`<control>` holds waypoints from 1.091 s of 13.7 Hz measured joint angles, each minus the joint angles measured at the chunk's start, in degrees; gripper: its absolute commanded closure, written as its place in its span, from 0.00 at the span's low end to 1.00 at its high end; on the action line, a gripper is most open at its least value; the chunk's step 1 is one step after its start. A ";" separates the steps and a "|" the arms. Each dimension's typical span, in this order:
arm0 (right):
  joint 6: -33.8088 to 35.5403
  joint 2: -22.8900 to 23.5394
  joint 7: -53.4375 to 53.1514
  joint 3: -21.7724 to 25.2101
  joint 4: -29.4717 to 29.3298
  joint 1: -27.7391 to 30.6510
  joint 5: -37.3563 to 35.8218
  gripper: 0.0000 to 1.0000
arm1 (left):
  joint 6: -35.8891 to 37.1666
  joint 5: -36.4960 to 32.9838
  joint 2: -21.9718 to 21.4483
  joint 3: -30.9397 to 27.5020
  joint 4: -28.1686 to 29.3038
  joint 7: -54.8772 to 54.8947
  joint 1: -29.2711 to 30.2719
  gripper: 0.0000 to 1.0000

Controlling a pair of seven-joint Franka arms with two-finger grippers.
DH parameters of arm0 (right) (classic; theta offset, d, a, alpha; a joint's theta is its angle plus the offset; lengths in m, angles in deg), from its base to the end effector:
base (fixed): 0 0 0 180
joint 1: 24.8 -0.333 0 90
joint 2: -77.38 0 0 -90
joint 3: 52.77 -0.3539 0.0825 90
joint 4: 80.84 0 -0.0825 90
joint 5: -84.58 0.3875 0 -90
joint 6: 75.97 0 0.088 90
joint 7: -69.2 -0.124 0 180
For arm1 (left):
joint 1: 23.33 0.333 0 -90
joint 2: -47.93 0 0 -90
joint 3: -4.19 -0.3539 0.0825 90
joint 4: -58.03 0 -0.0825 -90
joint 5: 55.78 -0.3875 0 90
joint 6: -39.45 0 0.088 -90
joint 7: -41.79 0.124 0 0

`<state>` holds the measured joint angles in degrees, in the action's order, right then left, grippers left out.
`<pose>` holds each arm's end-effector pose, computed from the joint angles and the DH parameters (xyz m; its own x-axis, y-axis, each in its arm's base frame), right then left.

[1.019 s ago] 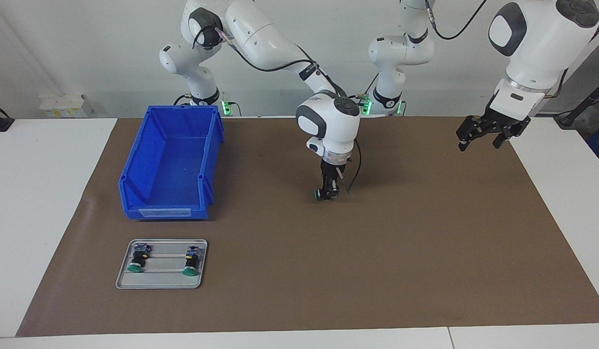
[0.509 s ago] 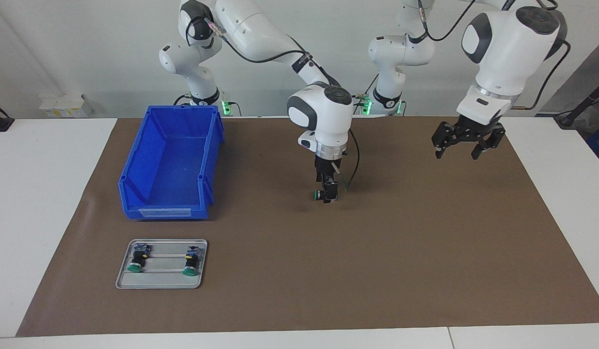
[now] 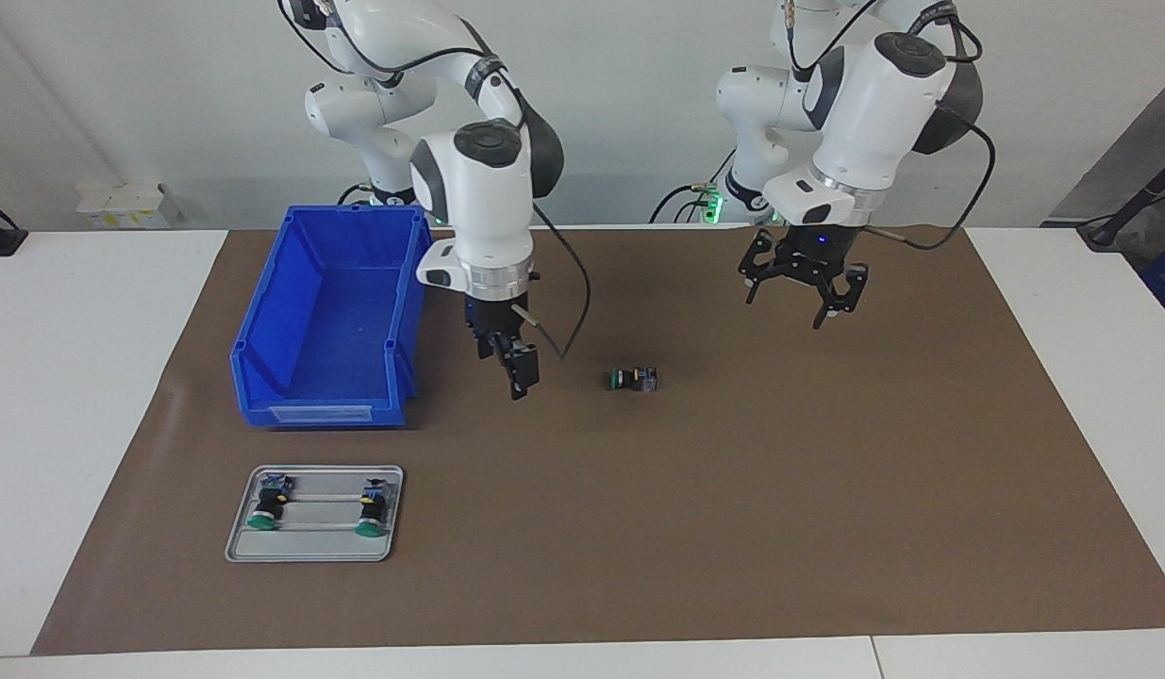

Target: Place and press button with both arms

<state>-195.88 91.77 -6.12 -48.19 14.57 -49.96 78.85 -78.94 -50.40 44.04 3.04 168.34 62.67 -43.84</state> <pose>0.6266 0.2337 0.4959 0.5988 -0.7860 0.1538 -0.7746 -0.6171 -0.1385 0.5313 -0.1931 0.5585 0.7670 -0.6012 0.2244 -0.6191 -0.7853 0.0121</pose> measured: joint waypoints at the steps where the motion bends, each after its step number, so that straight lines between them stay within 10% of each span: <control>1: 0.75 -0.92 6.48 0.01 0.03 2.83 0.75 0.00 | -0.77 0.93 -0.33 -0.01 1.43 3.51 -1.48 0.00; 15: 22.92 -15.02 57.25 0.19 -3.48 18.17 4.52 0.00 | -13.35 0.91 7.19 -0.16 7.04 26.55 -14.09 0.00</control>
<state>-172.96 76.75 51.13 -48.01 11.09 -31.79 83.37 -92.29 -49.50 51.24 2.88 175.38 89.22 -57.94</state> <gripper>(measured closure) 0.000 0.000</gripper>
